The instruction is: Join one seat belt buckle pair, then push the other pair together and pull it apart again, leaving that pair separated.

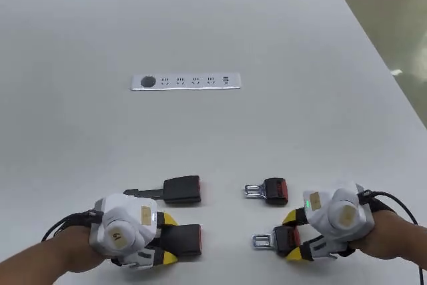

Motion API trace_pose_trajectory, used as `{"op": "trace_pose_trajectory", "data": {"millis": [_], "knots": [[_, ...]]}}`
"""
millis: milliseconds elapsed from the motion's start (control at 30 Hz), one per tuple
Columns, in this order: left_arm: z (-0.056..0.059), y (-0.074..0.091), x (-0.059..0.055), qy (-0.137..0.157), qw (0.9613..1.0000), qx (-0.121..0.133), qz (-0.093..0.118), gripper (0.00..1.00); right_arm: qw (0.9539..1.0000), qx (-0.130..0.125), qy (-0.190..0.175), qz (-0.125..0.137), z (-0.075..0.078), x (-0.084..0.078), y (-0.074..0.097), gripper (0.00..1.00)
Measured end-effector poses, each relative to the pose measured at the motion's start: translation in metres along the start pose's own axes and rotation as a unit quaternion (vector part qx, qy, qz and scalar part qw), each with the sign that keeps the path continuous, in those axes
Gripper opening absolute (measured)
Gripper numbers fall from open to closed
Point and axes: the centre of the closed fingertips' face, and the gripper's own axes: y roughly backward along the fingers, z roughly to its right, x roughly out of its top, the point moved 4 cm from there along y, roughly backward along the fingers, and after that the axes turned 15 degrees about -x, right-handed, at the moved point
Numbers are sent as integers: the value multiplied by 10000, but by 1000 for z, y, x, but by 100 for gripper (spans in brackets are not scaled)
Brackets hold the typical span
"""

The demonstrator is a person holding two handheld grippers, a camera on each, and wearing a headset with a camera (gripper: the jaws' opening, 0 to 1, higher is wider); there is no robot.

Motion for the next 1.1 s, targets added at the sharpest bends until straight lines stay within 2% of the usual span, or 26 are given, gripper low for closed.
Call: {"op": "trace_pose_trajectory", "data": {"millis": [167,367,567,1100], "knots": [[1,2,-1,-23,9999,-77,-106,34,10000,-5,15,-32,1,-3,-2,33],[4,3,0,13,9999,-65,-111,34,10000,-49,-35,-51,3,-3,-5,33],[5,4,1,62,9999,-48,-100,34,9998,-85,-155,83,2,6,-12,33],[6,6,2,141,9999,-7,-47,34,9992,-95,-181,354,0,27,-26,33]]}}
